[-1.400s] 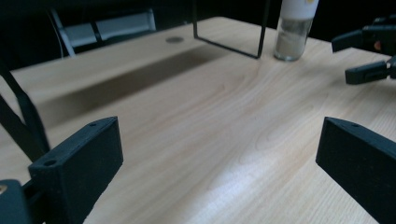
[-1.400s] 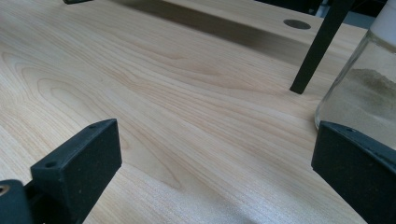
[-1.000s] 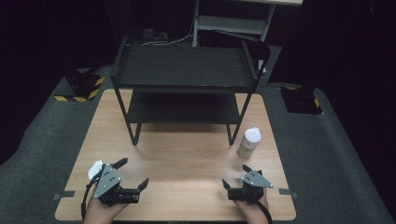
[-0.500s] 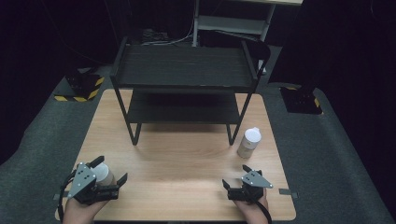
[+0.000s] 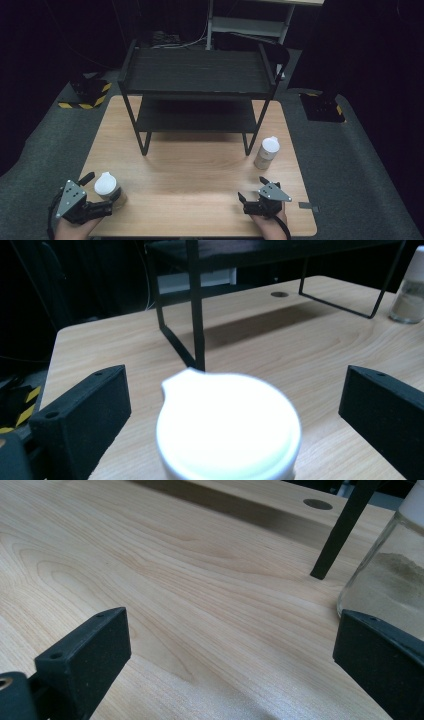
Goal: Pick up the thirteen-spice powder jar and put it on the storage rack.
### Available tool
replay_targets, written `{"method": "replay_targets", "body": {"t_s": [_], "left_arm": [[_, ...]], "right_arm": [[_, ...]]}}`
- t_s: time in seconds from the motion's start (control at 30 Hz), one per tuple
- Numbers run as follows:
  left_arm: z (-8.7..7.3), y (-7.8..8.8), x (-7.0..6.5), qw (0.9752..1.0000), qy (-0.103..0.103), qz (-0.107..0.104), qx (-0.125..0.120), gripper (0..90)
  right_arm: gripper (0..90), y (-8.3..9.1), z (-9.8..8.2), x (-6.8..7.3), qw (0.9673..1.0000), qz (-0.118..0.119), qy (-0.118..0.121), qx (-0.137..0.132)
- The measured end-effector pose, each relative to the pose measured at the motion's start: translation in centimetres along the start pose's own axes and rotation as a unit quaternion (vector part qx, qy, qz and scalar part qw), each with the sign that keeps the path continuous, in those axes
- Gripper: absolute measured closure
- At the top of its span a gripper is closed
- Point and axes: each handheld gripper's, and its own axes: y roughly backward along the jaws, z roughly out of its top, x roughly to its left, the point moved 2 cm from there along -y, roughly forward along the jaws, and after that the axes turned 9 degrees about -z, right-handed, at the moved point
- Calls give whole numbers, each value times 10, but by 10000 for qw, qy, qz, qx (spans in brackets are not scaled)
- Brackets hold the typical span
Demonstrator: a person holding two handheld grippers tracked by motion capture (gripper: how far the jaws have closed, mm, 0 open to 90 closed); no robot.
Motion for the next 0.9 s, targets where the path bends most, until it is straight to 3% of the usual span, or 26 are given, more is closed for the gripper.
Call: {"method": "replay_targets", "body": {"t_s": [0.43, 0.6, 0.9], "left_arm": [[-22, -1, 3, 9999, 91, -109, 49, 8], [-30, -4, 5, 9998, 196, -60, 79, 18], [-36, -6, 9, 9996, 239, -111, 124, 77]], "right_arm": [[17, 0, 0, 0, 10000, -4, 0, 4], [17, 0, 0, -1, 10000, 11, -9, -4], [19, 0, 1, 0, 10000, 6, 8, 16]]}}
